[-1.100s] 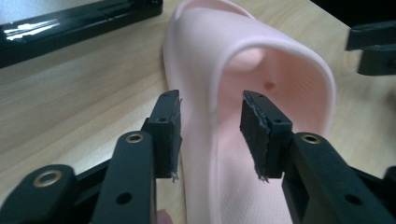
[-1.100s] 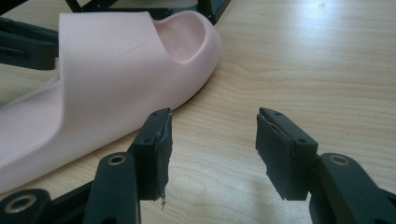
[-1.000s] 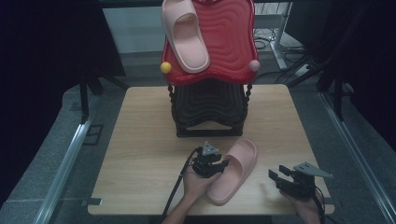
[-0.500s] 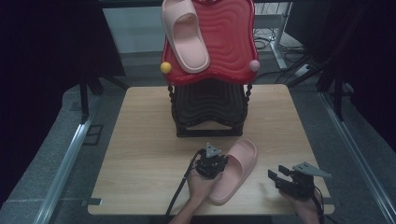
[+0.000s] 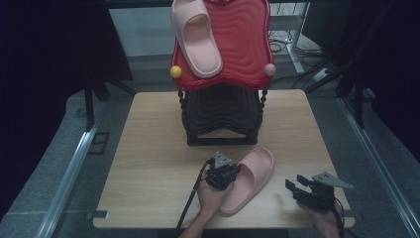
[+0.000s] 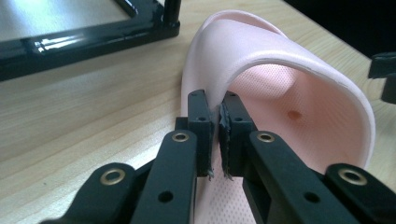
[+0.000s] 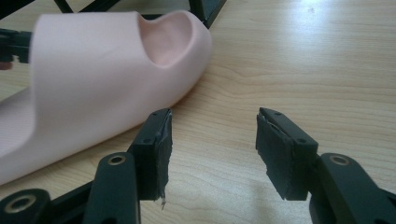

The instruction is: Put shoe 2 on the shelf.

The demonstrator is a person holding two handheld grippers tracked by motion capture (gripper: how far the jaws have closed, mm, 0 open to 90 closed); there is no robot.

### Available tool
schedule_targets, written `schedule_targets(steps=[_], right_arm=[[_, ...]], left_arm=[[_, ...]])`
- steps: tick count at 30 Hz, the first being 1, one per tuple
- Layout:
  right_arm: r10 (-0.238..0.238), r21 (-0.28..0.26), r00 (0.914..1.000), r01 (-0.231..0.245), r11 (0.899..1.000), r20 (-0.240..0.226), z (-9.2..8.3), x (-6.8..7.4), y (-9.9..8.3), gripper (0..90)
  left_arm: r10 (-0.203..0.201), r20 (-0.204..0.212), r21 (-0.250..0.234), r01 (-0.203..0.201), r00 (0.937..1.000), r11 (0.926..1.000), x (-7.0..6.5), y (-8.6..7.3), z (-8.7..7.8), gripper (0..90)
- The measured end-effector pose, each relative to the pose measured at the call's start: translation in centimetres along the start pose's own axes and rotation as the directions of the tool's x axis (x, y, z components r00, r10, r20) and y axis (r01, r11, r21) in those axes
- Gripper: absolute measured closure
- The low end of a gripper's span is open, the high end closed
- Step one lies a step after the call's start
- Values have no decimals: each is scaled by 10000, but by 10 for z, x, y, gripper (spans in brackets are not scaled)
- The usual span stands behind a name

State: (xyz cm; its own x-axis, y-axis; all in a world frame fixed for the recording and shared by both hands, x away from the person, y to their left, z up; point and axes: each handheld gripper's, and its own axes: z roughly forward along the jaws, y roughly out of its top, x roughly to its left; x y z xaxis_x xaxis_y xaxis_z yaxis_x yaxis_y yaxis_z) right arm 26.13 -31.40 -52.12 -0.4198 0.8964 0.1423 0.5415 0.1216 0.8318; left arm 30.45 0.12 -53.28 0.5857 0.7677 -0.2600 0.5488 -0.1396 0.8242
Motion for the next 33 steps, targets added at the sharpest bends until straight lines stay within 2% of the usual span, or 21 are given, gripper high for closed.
schedule_targets(steps=[7,10,15,24,28,33], right_arm=[[130,-204,9998,-127,9997,149,-2,-1,1,460],[180,-257,9997,-175,9995,188,-3,-1,0,460],[239,-284,9994,-231,9993,269,-3,-2,0,460],[324,-325,9988,-312,9990,367,-2,-1,-1,460],[346,-300,9987,-335,9990,373,-1,-1,-2,460],[417,-339,9984,-405,9986,376,0,-1,0,453]], left_arm=[[-50,7,-708,51,10000,9975,3,-1,-19,848],[-96,-7,-872,95,10000,9961,7,-1,-28,845],[-263,-293,-1308,222,9992,9912,18,0,-46,844],[-553,-781,-2333,356,9954,9718,30,8,-81,850],[-413,-909,-2604,163,9950,9654,32,19,-94,852],[-348,-859,-3008,74,9957,9537,33,35,-108,852]])
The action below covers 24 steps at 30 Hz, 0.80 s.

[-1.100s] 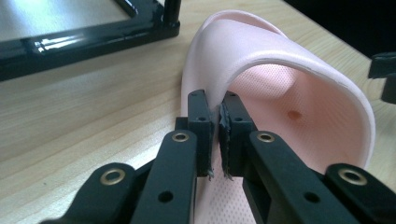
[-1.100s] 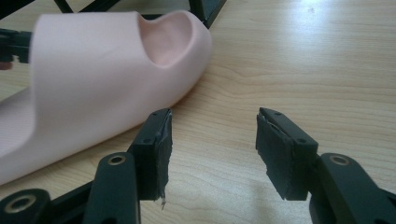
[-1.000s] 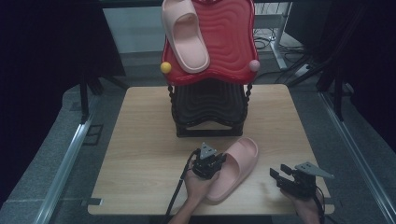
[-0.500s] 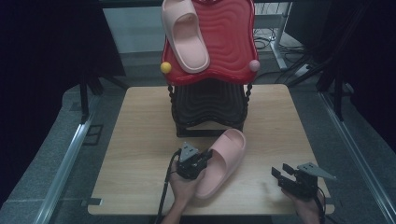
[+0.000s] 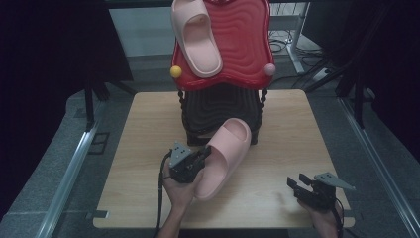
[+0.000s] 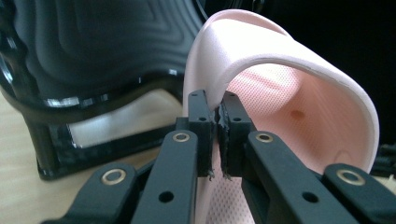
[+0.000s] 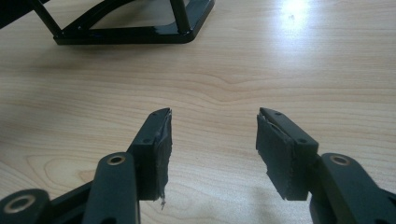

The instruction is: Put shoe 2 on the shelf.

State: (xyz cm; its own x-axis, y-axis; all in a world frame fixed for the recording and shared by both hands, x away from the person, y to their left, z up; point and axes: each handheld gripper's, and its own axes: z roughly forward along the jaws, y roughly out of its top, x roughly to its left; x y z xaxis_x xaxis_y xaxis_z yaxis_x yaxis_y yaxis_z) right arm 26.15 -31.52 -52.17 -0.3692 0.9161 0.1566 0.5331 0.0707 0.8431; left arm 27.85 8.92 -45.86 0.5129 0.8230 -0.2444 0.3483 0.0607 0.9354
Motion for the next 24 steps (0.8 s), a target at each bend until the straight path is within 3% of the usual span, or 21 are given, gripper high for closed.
schedule_targets(steps=[10,13,17,24], right_arm=[[35,107,10000,-35,9999,-51,3,2,0,439],[-26,103,10000,26,9999,-29,3,0,0,432],[-98,256,9999,101,9996,-103,4,0,-1,425],[-216,399,9996,222,9990,-169,8,0,-3,413]], left_arm=[[123,273,-785,-101,9996,9969,-5,46,-10,852],[43,435,-1168,8,9990,9932,-6,62,-13,853],[190,382,-1486,-131,9991,9888,-8,80,-15,853],[297,423,-1761,-218,9987,9841,-12,102,-16,854]])
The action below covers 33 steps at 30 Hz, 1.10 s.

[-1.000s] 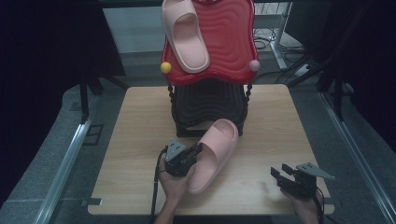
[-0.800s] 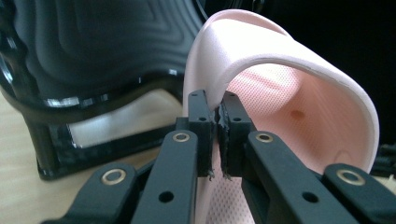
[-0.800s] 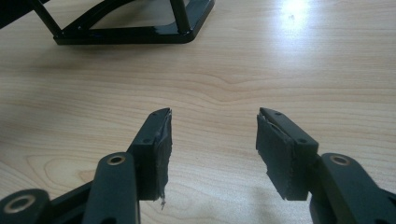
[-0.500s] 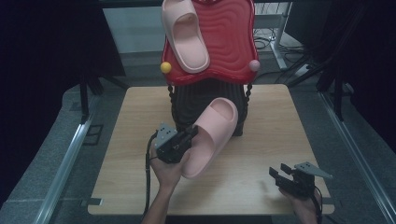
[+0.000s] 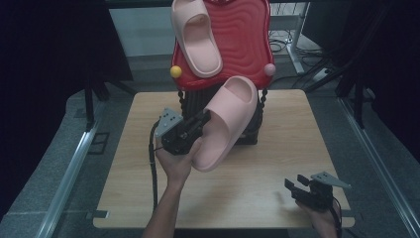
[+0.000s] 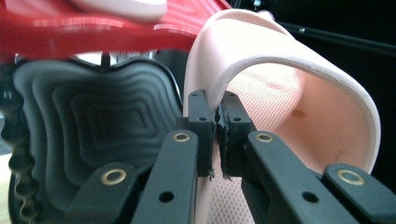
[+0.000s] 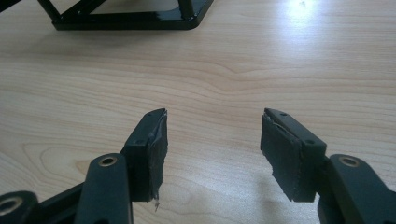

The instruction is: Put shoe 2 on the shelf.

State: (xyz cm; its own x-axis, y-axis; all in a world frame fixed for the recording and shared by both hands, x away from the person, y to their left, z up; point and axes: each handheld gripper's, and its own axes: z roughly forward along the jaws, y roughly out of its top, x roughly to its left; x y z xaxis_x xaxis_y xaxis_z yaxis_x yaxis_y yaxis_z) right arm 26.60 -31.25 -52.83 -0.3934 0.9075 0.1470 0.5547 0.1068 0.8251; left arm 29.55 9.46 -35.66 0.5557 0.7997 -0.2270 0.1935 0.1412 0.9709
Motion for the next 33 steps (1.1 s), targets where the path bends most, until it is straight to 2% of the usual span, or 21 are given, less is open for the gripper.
schedule_targets(steps=[7,11,17,27,33], right_arm=[[-183,156,9998,185,9997,-106,2,3,-1,411],[-217,228,9997,219,9995,-88,3,3,-1,411],[-153,195,9996,158,9997,-223,2,5,-1,411],[-133,128,9997,136,9998,-201,0,3,-2,411],[-131,112,9998,133,9998,-170,-1,3,-2,411]], left_arm=[[86,-63,-145,-87,9999,9999,-3,14,3,854],[35,77,-270,-33,10000,9996,-7,24,8,854],[271,108,-355,-267,9996,9990,-13,40,18,853],[680,-260,-577,-694,9974,9959,-19,74,39,854],[793,-535,-545,-822,9954,9951,-17,93,55,854]])
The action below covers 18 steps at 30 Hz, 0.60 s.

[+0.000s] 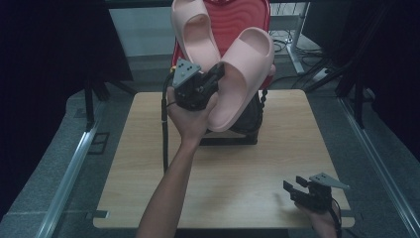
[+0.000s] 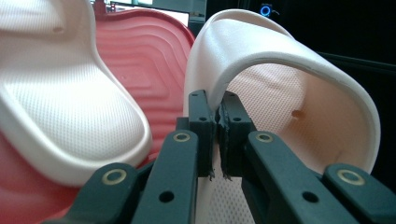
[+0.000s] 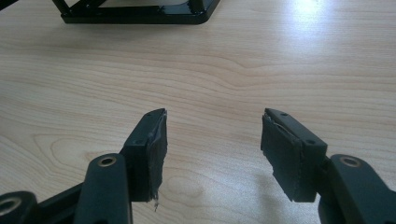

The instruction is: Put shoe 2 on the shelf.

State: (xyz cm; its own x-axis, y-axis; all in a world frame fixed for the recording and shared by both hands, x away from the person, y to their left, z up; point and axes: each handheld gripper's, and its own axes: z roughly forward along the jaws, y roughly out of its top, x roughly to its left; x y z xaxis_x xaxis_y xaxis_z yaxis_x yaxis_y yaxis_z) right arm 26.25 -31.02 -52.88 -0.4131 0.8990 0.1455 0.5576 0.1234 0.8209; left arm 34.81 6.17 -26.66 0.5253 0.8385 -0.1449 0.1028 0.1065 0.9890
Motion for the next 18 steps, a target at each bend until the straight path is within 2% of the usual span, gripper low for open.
schedule_targets(steps=[12,18], right_arm=[[5,1,10000,-5,10000,15,-1,1,0,411],[-28,13,10000,28,10000,-39,-2,2,0,411]], left_arm=[[481,-479,43,-480,9977,9988,-2,34,36,854],[358,-673,11,-358,9971,9994,1,46,55,855]])
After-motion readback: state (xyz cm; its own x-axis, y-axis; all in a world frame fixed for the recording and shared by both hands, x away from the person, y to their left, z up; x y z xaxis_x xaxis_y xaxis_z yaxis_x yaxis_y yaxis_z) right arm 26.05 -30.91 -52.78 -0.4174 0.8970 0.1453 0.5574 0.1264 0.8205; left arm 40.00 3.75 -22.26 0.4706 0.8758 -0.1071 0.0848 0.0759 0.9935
